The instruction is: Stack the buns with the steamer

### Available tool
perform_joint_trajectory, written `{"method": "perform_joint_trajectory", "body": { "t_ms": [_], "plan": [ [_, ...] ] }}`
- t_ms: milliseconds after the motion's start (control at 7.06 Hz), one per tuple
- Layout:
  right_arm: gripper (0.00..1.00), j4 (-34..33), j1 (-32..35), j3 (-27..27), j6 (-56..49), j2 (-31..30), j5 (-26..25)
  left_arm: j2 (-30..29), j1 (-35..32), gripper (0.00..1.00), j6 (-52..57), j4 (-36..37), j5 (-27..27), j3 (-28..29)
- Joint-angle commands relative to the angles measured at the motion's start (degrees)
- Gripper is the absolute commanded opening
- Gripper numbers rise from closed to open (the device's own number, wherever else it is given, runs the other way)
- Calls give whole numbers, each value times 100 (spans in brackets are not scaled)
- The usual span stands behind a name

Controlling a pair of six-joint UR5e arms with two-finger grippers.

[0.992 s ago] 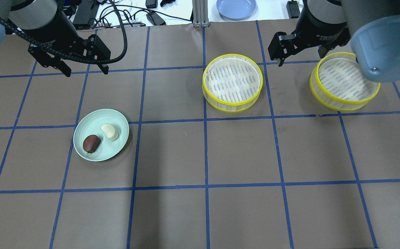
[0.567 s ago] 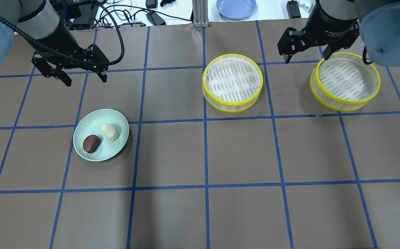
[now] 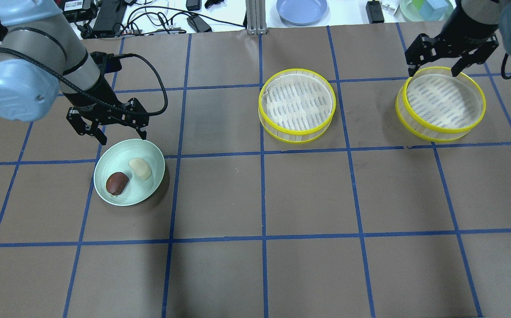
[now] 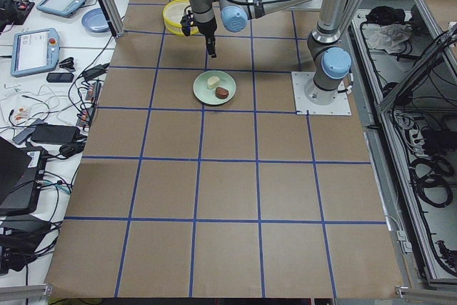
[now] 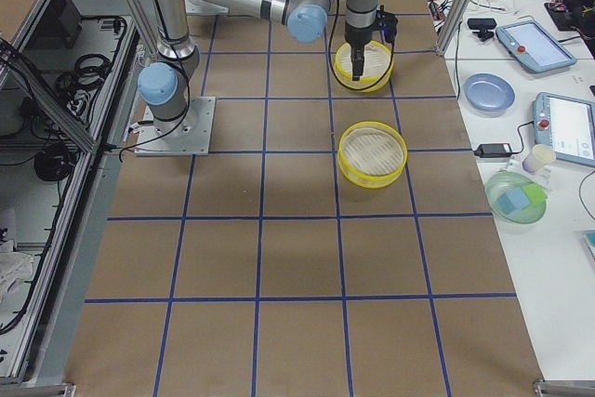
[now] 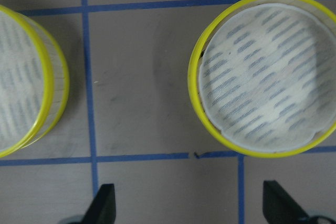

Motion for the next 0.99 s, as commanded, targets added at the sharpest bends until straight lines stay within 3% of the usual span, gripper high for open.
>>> {"method": "perform_joint_trajectory", "body": {
  "t_ms": [0, 283, 425, 567, 850],
  "plan": [
    [100, -847, -639, -42, -971, 711, -180, -527, 2, 100, 313, 356, 2, -147],
    [100, -2025, -1027, -85, -1787, 1345, -207, -915, 11, 100, 738, 577, 11, -147],
    [100, -2047, -1168, -190, -1861, 1547, -216, -1056, 11, 100, 773, 586, 72, -147],
    [100, -2082, -1195, -217, -1914, 1802, -234, -1109, 11, 100, 808, 578, 473, -147],
    [100, -2082, -1248, -226, -2324, 2014, -243, -1189, 195, 100, 633, 525, 521, -156]
  ]
}}
